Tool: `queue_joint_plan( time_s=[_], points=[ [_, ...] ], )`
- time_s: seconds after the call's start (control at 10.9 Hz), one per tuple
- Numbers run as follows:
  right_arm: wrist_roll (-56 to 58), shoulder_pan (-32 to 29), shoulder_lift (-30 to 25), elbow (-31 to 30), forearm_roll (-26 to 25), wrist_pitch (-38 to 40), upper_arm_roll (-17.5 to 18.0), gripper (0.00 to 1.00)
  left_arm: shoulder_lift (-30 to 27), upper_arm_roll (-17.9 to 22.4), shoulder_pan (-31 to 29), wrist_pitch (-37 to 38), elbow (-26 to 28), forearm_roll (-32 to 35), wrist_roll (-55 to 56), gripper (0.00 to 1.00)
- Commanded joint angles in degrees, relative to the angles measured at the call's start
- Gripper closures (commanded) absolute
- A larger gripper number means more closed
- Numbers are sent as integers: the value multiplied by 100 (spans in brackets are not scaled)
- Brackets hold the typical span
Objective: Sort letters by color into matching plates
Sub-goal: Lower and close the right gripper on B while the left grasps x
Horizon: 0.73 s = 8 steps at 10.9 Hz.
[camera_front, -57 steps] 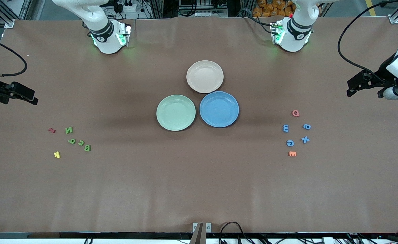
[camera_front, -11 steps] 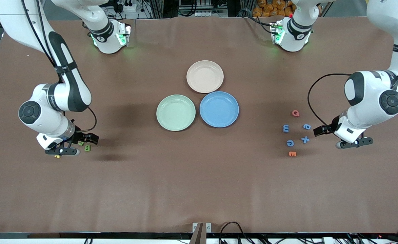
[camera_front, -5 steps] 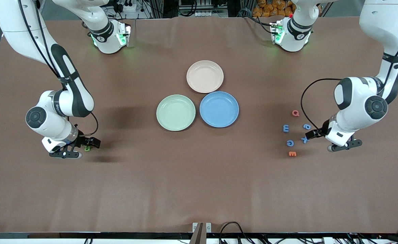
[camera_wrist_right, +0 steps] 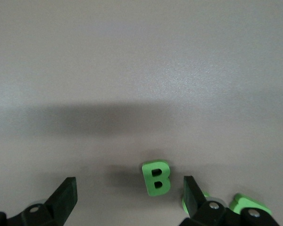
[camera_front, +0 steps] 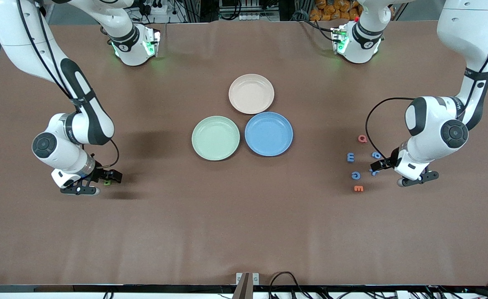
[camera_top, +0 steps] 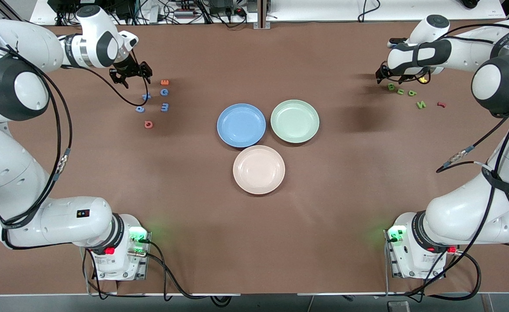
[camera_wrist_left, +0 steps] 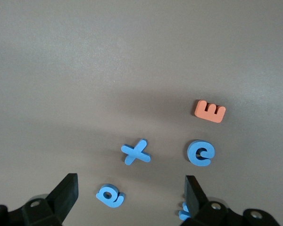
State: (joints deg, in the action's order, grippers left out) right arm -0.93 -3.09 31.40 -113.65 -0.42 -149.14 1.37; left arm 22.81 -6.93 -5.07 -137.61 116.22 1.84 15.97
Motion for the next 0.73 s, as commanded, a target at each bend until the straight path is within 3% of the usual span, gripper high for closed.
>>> queue_joint_plan(
  time_s=[0.0,0.64],
  points=[
    [-38,-157,252,44,-178,-299,144,0,91,7,-20,-240,41,421,370,0],
    [-38,-157,297,53,-178,-344,144,0,215,7,6,-240,15,554,697,0]
  ],
)
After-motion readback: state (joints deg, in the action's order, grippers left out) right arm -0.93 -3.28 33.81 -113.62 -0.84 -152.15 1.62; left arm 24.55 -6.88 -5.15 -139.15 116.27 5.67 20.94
